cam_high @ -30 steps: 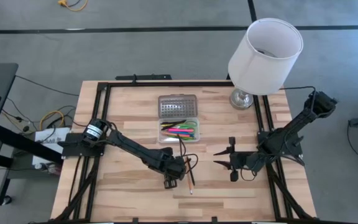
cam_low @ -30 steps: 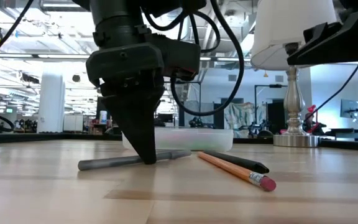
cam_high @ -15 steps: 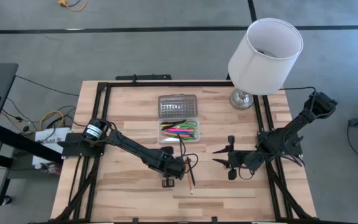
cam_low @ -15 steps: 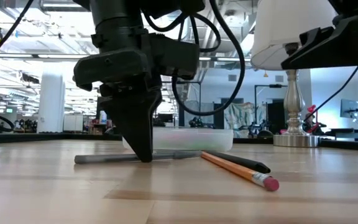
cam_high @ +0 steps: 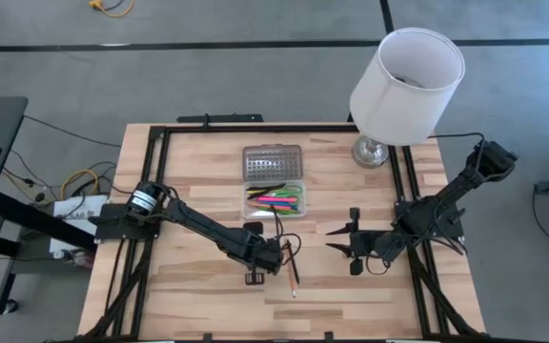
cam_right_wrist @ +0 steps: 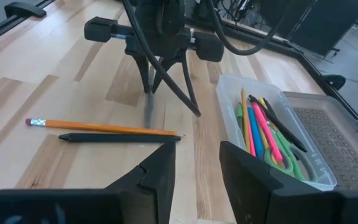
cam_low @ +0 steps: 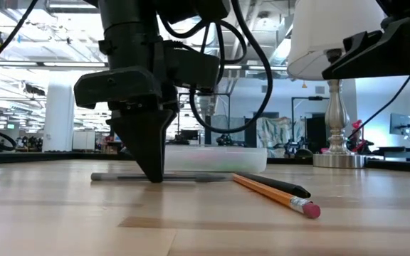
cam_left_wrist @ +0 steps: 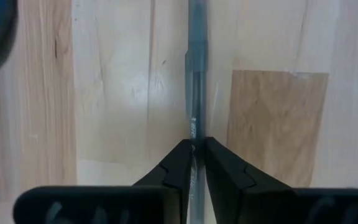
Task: Pick & place school supplies into a supply box
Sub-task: Put the gray pen into the black supply box
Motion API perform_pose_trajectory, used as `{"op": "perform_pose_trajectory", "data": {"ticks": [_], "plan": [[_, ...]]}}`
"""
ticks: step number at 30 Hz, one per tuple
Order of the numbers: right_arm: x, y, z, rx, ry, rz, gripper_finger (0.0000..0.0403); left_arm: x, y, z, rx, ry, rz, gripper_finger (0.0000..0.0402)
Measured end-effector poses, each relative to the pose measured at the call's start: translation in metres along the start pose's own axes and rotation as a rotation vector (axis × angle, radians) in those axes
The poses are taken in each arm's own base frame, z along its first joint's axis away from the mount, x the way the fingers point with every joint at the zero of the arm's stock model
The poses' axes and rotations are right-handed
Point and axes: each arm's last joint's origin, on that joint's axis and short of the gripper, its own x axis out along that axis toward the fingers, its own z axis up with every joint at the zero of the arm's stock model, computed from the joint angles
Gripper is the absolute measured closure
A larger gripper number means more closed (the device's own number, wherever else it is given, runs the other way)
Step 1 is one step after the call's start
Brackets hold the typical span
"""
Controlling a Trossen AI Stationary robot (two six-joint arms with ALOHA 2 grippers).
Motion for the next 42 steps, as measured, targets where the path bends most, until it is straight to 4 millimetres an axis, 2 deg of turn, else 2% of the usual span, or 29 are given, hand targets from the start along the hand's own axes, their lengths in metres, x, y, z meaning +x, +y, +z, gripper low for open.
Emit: {"op": "perform_pose_trajectory", "data": {"ticks": [6,15,21,30,42], "plan": [[0.000,0.000,0.000,0.000,0.000,0.000,0.0282,0.000,0.001,0.001,0.011,-0.004,0.002,0.0357],[0.000,0.000,0.000,0.001,0.000,0.001,0.0282,0.002,0.013,0.006,-0.021,-0.005,-0.010,0.0272],[0.000,0.000,0.000,0.001,0.000,0.002,0.0282,0.004,0.020,0.011,-0.051,-0.011,-0.064,0.0245],[0.000,0.000,0.000,-0.001,0.003,0.002,0.0282,0.004,0.021,0.013,-0.049,-0.022,-0.097,0.0263],[0.000,0.000,0.000,0.005,0.003,0.002,0.0282,0.004,0.020,0.013,-0.049,-0.016,-0.107,0.0319]]}}
